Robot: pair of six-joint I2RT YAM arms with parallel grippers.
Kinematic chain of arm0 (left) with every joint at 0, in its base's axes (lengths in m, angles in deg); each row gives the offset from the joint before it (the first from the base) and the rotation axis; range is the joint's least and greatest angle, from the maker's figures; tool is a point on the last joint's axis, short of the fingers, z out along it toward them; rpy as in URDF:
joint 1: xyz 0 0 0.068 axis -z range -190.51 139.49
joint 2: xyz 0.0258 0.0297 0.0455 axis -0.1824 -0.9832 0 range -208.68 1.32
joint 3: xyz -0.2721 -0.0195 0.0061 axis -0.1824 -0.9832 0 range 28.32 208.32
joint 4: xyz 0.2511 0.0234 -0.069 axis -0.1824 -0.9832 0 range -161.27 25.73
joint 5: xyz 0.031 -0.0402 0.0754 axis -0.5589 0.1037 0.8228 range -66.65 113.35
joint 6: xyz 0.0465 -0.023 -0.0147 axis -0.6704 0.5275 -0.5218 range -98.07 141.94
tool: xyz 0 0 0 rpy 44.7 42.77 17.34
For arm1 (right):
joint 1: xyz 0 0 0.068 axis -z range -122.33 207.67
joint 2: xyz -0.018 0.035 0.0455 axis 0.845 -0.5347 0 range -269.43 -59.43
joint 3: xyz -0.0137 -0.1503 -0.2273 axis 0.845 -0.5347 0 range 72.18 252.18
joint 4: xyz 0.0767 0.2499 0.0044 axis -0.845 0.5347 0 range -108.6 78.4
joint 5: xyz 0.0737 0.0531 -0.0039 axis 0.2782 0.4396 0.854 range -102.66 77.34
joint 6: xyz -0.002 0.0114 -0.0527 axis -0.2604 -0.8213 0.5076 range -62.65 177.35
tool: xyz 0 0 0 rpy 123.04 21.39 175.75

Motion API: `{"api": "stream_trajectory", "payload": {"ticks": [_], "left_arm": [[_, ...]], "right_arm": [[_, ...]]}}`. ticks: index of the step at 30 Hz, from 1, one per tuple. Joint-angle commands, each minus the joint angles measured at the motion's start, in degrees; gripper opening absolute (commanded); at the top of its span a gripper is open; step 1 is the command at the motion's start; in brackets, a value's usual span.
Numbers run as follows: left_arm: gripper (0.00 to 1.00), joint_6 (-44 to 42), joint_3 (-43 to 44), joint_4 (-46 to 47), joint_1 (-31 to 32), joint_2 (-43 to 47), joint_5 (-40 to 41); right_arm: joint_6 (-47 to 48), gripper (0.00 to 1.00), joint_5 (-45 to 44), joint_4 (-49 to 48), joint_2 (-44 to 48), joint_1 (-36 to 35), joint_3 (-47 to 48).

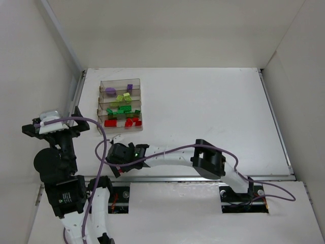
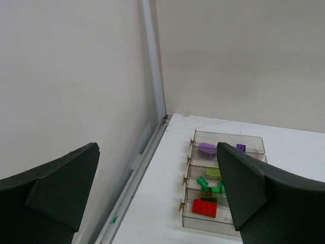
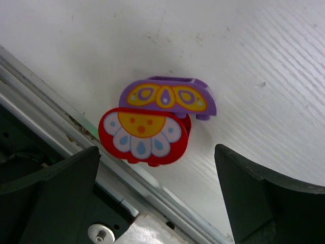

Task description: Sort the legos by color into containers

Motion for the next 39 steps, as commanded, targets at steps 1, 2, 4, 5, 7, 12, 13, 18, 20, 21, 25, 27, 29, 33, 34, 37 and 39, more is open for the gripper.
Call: {"api": "stream_trajectory", "payload": {"ticks": [1,2,4,5,7,12,13,18,20,21,25,27,29,33,34,37,39], "left_arm": [[1.0,1.4,2.6,1.0,-0.9,-0.1,-1.1],[1.0,1.4,2.6,1.0,-0.9,-0.1,-1.1],[1.0,1.4,2.6,1.0,-0.9,-0.1,-1.1],[1.0,1.4,2.6,1.0,-0.9,-0.1,-1.1],[1.0,1.4,2.6,1.0,-0.9,-0.1,-1.1],[1.0,1.4,2.6,1.0,-0.9,-0.1,-1.1],[1.0,1.4,2.6,1.0,-0.9,-0.1,-1.1],[1.0,1.4,2.6,1.0,-0.9,-0.1,-1.1],[1.0,1.4,2.6,1.0,-0.9,-0.1,-1.1],[1.0,1.4,2.6,1.0,-0.9,-0.1,-1.1],[1.0,1.4,2.1,1.0,-0.9,-0.1,-1.1],[1.0,1.4,2.1,1.6,-0.9,-0.1,-1.1],[1.0,1.4,2.1,1.6,-0.9,-0.1,-1.1],[1.0,1.4,1.5,1.6,-0.9,-0.1,-2.8],[1.0,0.3,1.5,1.0,-0.9,-0.7,-4.4],[1.0,-4.0,1.5,0.3,-0.9,-1.2,-7.3],[0.98,-11.3,1.5,0.6,-0.9,-1.8,-14.1]], "right_arm": [[4.1,1.0,-1.9,0.4,-2.1,-0.6,3.8],[5.0,1.0,-3.5,0.4,-2.9,-1.3,4.7],[7.5,1.0,-4.1,0.4,-3.7,-2.0,5.7],[7.5,1.0,-4.1,0.4,-4.3,-2.6,6.5],[6.9,1.0,-4.1,0.4,-4.8,-2.6,6.5],[4.0,1.0,-10.0,2.9,-6.8,-2.6,8.9],[4.0,1.0,-10.6,2.9,-6.8,-2.6,9.7],[4.0,1.0,-9.2,2.9,-9.7,-2.6,12.0],[4.0,0.98,-9.2,2.9,-10.2,-2.6,12.0],[4.0,0.95,-9.8,2.9,-10.2,-2.6,12.0],[4.0,0.8,-10.3,2.9,-9.7,-2.6,10.6],[4.0,0.71,-10.3,2.4,-9.1,-2.6,9.9],[4.0,0.6,-10.3,1.8,-7.8,-2.6,8.4],[4.6,0.36,-10.3,-1.0,-4.4,-2.6,5.0],[5.5,0.33,-10.8,-2.4,-1.8,-2.6,2.8],[8.2,0.29,-11.4,-5.8,4.0,-2.6,-2.1],[14.8,0.29,-2.6,-13.5,18.6,2.4,-13.8]]}}
